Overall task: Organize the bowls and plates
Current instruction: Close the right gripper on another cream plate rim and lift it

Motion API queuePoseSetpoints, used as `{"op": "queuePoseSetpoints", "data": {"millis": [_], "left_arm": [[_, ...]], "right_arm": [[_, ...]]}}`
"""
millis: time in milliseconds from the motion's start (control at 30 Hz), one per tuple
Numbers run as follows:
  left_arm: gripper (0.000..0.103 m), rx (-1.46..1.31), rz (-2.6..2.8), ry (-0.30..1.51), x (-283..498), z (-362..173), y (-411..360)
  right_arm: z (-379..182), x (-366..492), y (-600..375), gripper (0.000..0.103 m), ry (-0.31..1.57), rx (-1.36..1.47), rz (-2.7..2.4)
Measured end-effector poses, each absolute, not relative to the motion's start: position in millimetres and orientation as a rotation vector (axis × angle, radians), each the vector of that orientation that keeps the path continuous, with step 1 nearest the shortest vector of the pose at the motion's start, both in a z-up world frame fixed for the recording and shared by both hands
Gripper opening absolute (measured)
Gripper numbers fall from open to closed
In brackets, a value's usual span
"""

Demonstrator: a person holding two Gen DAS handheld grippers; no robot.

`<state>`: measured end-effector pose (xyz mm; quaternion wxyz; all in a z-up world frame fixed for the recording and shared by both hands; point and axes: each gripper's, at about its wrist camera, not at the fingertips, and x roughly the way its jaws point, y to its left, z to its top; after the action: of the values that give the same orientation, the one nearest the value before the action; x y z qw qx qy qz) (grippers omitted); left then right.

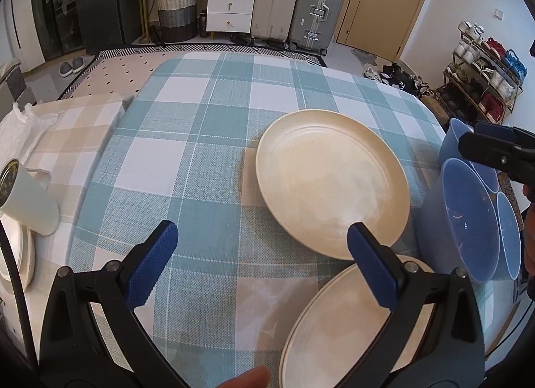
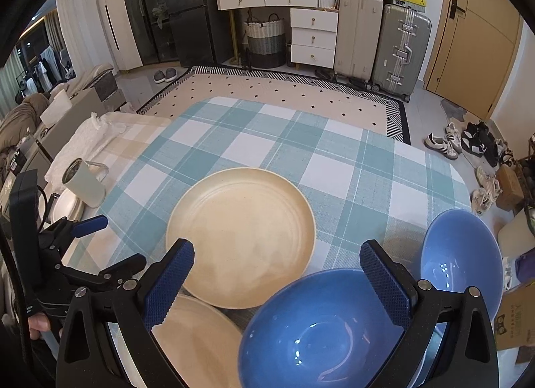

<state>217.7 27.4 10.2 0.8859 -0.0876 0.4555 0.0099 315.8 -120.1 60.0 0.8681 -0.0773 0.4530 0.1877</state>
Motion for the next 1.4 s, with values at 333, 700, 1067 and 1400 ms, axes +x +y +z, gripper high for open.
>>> {"op": "queuePoseSetpoints", "data": {"millis": [333,700,1067,1400], "left_arm": [[0.101,-0.214,0.037,0.984,244.2,-4.0,31.5],[0.101,-0.224,0.041,1.039,268.5,-29.5,33.2],[0.095,-0.240,0.034,1.080,286.0,-47.2,33.4],[0.083,-0.216,-0.011,1.096,291.7,-57.4,20.9]], "right_arm": [[28.9,354.0,-116.4,0.101,1.069,-0.204,0.398],[-5.5,383.9,-104.6,0.101,1.187,-0.227,0.423],[-30.0,407.9,-102.1,0.082,1.258,-0.245,0.440],[-46.1,415.5,-102.8,0.070,1.293,-0.252,0.464]]}}
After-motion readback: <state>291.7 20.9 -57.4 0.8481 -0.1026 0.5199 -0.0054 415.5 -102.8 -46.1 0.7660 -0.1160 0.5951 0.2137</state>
